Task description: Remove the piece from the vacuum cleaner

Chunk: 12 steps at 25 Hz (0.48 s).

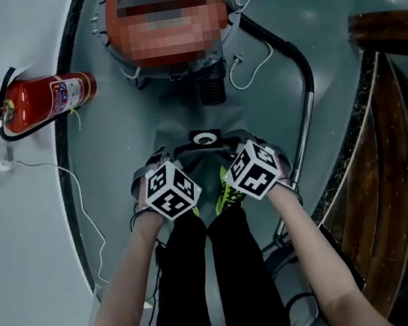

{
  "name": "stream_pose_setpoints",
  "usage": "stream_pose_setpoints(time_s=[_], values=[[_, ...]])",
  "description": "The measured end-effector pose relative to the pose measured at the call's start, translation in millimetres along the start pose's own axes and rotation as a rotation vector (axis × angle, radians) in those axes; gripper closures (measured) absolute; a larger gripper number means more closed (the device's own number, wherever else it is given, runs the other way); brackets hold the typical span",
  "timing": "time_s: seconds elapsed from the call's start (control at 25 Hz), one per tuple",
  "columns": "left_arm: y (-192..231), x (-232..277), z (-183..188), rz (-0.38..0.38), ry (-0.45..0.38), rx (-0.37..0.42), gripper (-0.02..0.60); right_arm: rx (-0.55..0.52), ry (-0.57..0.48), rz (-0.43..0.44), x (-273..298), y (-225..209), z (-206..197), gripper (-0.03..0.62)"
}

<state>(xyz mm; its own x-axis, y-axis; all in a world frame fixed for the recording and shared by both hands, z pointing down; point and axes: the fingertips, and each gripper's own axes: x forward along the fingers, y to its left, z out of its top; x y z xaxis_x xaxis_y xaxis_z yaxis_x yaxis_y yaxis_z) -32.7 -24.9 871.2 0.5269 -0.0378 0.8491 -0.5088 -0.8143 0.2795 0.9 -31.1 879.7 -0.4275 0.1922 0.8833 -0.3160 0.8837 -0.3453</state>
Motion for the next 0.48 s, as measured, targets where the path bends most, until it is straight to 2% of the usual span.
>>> stream_pose_setpoints(time_s=[0.28,0.48], values=[[-8,0,-15,-0.002,0.018,-0.011,0.422,0.039,0.012,0.002,1,3,-12,0.482],[-9,-5,-21,0.009,0.017,-0.057,0.422,0.090,-0.019,0.003,-1,7,-14,0.482]])
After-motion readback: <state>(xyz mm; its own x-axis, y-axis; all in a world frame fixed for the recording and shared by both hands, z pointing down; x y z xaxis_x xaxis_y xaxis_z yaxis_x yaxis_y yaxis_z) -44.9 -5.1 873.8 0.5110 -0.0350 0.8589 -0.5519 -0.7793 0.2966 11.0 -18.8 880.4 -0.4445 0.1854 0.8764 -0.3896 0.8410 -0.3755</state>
